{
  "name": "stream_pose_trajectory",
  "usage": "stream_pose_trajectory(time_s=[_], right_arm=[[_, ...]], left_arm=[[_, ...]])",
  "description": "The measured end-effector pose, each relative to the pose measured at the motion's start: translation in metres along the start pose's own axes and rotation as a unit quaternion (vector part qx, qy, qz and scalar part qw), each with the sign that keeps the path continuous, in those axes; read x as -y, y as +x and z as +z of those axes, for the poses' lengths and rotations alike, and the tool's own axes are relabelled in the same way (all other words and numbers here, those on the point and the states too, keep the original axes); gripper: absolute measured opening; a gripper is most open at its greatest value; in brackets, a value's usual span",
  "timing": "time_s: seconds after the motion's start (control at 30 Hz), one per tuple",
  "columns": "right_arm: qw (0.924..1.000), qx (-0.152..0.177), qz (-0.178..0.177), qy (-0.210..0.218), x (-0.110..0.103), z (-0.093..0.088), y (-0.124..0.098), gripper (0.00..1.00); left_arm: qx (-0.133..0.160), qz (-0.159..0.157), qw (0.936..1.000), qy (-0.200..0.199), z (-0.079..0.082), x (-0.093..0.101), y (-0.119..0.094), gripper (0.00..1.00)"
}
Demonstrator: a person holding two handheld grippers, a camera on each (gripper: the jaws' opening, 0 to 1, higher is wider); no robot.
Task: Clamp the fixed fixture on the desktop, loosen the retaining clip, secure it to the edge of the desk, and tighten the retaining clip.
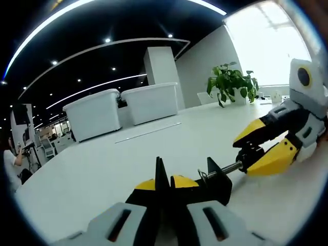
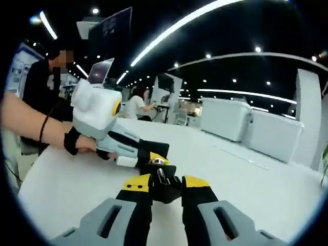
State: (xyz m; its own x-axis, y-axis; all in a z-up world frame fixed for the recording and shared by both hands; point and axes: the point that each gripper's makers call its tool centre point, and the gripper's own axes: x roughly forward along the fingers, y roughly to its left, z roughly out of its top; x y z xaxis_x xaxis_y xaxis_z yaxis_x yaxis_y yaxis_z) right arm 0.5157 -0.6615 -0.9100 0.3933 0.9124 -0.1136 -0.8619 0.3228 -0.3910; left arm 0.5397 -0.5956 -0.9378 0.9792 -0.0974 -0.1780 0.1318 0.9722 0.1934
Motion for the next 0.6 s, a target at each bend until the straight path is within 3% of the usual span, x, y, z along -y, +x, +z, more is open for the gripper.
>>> stream_pose_trajectory(time_s=[0.1, 0.3, 0.47, 0.6], right_arm=[[0.9955, -0.005, -0.010, -0.094, -0.006, 0.000, 0.000, 0.20], [0.9896, -0.005, -0.009, -0.144, -0.016, 0.007, -0.004, 0.20], [0.9877, -0.009, -0.018, -0.155, -0.012, 0.004, -0.003, 0.21], [0.9932, -0.016, -0.030, -0.112, -0.012, 0.005, -0.007, 0.21]], left_arm=[[0.000, 0.001, 1.0000, 0.000, 0.000, 0.001, -0.001, 0.07], [0.000, 0.001, 1.0000, 0.000, 0.000, 0.001, -0.002, 0.07], [-0.001, 0.001, 1.0000, 0.000, 0.000, 0.001, -0.001, 0.07], [-0.001, 0.001, 1.0000, 0.000, 0.000, 0.001, -0.002, 0.07]])
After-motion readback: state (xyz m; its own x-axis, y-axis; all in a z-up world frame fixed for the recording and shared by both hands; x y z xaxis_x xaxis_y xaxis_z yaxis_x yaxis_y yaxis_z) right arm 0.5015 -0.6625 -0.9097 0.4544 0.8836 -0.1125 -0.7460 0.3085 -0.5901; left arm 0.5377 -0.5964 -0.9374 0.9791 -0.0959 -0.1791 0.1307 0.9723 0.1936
